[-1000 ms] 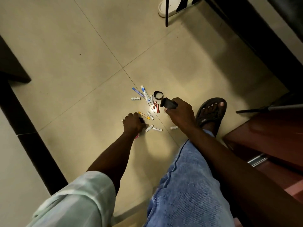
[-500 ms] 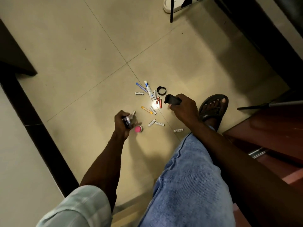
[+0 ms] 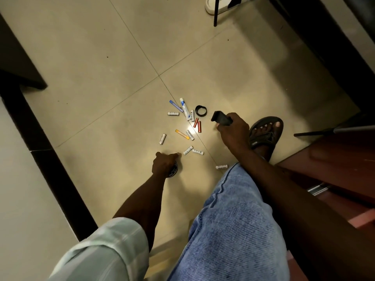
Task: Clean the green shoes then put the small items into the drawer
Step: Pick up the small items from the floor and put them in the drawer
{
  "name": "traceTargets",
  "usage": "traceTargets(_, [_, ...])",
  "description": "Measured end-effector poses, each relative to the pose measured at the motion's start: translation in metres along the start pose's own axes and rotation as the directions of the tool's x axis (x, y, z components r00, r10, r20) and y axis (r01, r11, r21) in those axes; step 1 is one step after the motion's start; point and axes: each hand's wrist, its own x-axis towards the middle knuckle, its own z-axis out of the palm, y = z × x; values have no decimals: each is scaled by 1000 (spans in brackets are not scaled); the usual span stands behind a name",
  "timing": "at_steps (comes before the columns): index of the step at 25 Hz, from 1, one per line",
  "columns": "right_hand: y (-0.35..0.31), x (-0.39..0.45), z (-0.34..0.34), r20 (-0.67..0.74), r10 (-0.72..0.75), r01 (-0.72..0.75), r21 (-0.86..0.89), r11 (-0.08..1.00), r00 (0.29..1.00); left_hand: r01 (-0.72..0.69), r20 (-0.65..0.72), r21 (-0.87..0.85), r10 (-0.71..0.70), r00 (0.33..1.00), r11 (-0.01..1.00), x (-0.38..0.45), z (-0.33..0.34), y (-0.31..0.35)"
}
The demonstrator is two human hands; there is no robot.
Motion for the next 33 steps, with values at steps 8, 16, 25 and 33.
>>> traceTargets(8, [2, 4, 2, -9, 4, -4, 38, 999, 1000, -120, -87, 157, 134, 987, 980, 1, 0, -2])
traceTargets(16, [-29, -52, -61, -89, 58, -25, 332, 943, 994, -297, -101, -99, 287, 953, 950, -94, -41, 61])
traceTargets(25, [-34, -254, -208, -207, -36, 149, 567, 810, 978, -866, 36, -116, 873, 486, 487, -376, -88, 115])
traceTargets(33, [93, -381, -254, -193, 220, 12, 778, 629, 956, -981, 441, 107, 877, 194, 164, -523, 15, 32])
